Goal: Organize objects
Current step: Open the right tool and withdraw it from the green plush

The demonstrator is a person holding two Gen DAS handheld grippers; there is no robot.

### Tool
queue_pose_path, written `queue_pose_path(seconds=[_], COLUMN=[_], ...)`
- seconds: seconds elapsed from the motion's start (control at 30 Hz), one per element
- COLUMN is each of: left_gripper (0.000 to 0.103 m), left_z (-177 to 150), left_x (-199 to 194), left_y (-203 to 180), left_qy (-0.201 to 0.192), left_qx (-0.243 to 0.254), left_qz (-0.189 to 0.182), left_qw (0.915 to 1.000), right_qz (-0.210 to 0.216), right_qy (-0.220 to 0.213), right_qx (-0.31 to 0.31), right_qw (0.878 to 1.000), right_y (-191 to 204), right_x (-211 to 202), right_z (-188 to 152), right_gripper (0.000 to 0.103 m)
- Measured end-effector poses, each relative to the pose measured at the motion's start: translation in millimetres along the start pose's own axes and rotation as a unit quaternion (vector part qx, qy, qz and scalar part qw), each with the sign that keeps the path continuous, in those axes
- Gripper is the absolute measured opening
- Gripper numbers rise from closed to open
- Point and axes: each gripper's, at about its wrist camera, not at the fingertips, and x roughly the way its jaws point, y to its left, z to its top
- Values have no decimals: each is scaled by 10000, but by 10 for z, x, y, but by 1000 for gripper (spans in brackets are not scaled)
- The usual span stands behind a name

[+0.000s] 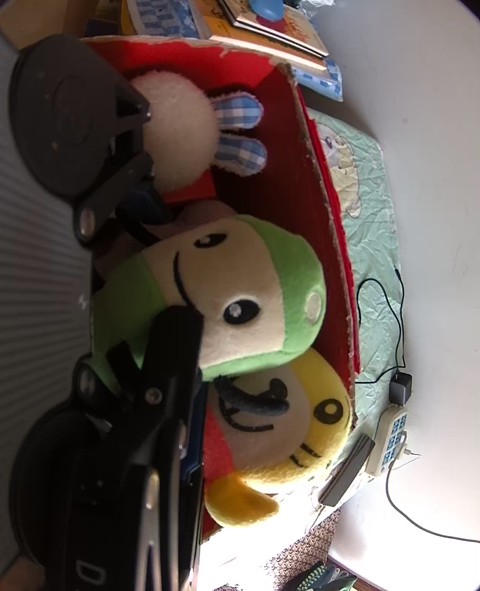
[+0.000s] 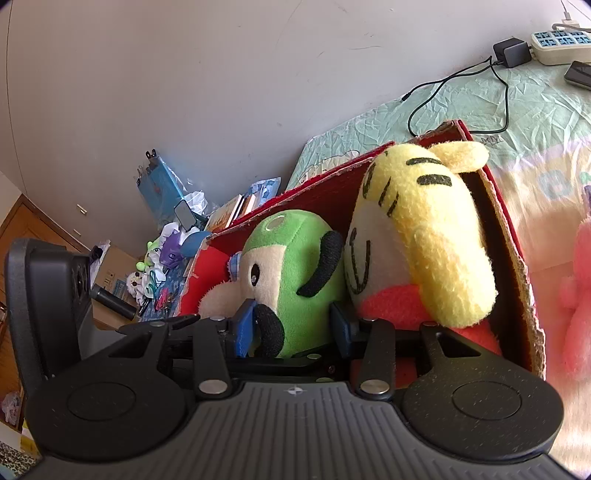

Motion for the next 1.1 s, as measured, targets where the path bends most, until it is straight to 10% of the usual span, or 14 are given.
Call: queue_pose_path(seconds=[1.1], left_gripper=[93], left_z=[-65], left_x=[-414], left_y=[-108], left_qy=[-142], left_qx=[-88], left_qz=[510], left_qw=[9986], right_qz=[-236], right_qy=[-377], right_qx=[209], right_qw=[9988], right_y=[37], right_x=[-420], right_z=[-99], right_gripper=[38])
